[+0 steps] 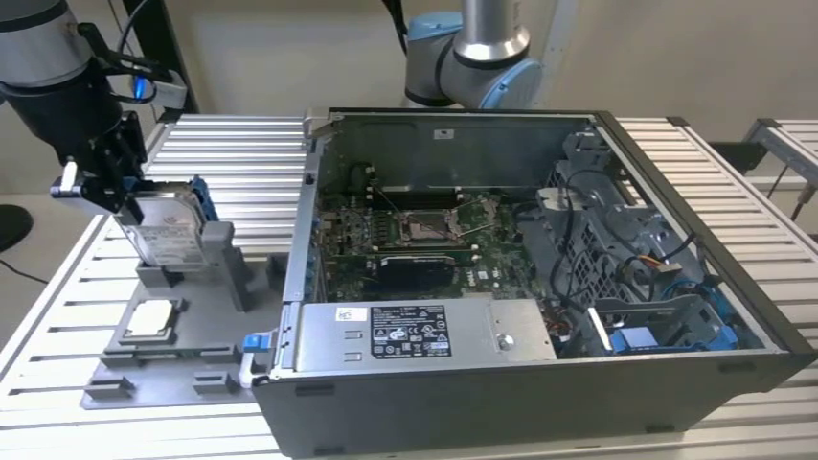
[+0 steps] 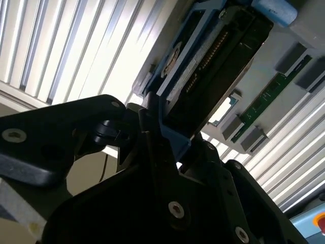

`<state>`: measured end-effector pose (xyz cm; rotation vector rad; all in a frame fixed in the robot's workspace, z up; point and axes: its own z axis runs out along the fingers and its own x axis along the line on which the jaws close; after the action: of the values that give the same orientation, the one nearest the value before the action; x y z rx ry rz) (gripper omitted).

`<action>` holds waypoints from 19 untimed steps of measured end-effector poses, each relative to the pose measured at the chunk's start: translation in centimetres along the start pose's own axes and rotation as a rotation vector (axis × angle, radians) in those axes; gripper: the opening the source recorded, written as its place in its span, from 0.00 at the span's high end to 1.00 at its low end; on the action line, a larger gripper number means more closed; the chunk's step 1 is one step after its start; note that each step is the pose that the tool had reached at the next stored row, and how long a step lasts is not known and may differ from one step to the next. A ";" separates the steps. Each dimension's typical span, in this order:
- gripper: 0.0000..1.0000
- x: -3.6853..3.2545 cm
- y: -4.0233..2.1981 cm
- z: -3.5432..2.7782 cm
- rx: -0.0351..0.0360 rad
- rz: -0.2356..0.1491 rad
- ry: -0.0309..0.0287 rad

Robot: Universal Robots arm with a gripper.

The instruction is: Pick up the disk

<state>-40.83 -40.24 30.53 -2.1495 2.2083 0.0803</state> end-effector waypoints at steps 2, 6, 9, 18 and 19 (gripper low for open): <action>1.00 -0.04 0.00 -0.49 0.0001 0.000 -0.0001; 1.00 -0.11 0.00 -1.38 0.0001 0.000 -0.0001; 1.00 -0.14 0.00 -1.71 0.0001 0.000 0.0000; 1.00 -0.09 0.02 -1.09 0.0132 -0.001 0.0003; 1.00 -0.07 0.02 -0.92 0.0148 -0.001 0.0003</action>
<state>-40.86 -40.23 31.46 -2.1434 2.2007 0.0633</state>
